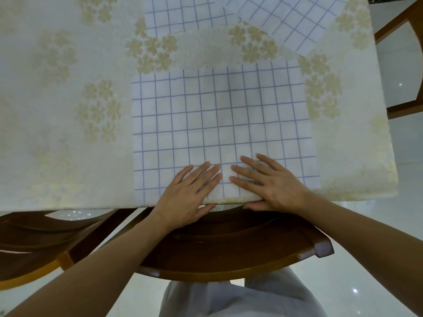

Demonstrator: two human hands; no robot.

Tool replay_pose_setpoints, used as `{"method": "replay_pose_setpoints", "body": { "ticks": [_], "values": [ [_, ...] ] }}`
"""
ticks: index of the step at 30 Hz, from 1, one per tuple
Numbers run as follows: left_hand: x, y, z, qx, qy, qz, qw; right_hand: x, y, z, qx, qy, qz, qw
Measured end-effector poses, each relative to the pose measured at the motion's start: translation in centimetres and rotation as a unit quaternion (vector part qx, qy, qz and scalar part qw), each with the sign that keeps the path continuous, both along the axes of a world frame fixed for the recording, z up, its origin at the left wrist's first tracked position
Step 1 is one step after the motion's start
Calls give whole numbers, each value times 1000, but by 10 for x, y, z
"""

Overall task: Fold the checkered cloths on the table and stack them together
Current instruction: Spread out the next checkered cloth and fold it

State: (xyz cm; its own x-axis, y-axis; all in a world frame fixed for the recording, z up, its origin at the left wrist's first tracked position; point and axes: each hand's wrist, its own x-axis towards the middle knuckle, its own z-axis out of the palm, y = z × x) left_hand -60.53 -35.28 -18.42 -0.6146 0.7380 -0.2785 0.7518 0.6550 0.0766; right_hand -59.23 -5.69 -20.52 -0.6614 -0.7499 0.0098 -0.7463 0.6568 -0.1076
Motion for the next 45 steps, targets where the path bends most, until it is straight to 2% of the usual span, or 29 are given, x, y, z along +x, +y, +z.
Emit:
{"method": "replay_pose_setpoints", "body": {
  "ticks": [11,15,22,30,45],
  "values": [
    [7,-4,7,14,-16,-16,1000,8,6,5,5,-7,32,999],
    [10,-9,7,-1,-21,-29,999,9,6,4,-22,1,34,999],
    [6,-18,12,13,-54,16,998,11,21,6,-36,-9,23,999],
    [4,-48,31,2,-74,89,993,14,53,22,-3,-68,-42,997],
    [16,-49,74,-56,-196,167,965,32,74,44,-22,-180,-89,979]
  ]
}}
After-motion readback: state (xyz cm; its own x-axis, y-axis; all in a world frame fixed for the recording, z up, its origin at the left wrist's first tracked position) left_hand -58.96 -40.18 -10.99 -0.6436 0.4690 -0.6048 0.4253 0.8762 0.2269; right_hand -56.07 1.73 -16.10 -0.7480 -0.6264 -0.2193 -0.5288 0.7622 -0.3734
